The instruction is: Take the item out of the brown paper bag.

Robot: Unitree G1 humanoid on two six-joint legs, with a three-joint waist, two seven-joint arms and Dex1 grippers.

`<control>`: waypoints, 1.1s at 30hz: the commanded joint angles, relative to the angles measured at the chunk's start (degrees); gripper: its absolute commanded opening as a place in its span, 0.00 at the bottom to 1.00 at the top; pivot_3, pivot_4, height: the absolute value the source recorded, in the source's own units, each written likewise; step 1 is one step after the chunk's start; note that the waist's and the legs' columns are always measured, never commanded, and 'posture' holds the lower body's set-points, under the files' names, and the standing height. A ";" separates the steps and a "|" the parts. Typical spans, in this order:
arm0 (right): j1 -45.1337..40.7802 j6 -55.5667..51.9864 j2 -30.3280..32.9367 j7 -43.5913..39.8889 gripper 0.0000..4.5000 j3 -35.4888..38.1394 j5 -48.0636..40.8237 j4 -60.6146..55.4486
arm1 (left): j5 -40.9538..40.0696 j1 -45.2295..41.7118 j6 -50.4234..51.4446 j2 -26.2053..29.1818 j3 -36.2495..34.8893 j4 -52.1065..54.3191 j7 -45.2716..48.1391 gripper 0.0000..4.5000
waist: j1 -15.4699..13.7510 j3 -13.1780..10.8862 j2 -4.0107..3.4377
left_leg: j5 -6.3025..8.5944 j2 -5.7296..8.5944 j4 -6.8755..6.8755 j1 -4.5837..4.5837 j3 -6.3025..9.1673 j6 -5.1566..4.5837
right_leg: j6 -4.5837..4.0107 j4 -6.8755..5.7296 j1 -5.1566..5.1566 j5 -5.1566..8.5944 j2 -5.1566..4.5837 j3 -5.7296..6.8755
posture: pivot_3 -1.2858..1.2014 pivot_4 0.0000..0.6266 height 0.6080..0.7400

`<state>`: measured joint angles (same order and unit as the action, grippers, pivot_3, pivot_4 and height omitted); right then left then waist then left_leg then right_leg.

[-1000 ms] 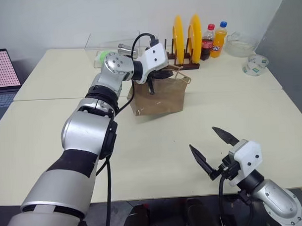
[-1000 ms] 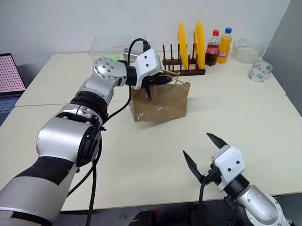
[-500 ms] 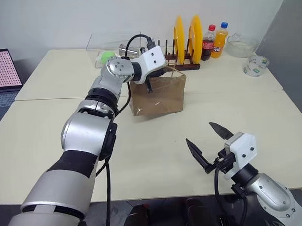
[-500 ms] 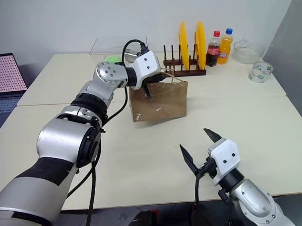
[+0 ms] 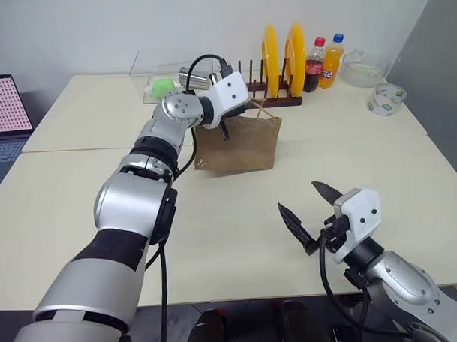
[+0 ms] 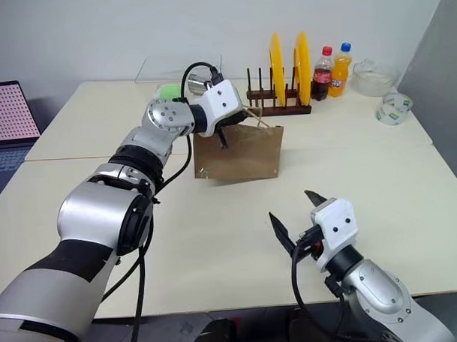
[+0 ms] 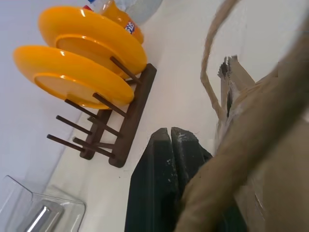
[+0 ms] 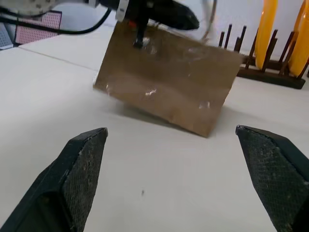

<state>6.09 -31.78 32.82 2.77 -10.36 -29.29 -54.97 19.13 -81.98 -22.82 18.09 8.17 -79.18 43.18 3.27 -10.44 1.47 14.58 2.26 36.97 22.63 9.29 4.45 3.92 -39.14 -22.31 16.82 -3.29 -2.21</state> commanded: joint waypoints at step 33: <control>-14.67 -2.62 1.11 -22.23 1.00 5.79 1.49 9.77 | -23.01 18.22 20.67 16.30 -14.74 26.82 32.95 0.77 | 1.04 0.01 -0.02 | 0.00 -0.02 0.01 -0.12 0.00 0.00 | -0.01 -0.25 -0.02 0.00 0.01 -0.04 | 0.52 0.24 1.00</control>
<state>-7.09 -36.49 33.48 -18.01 -6.96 -28.27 -44.80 -0.56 -65.45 -5.91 33.17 -4.92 -60.20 75.87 4.31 -10.42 1.45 14.57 2.24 36.99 22.51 9.31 4.45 3.91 -39.41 -22.34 16.82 -3.29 -2.25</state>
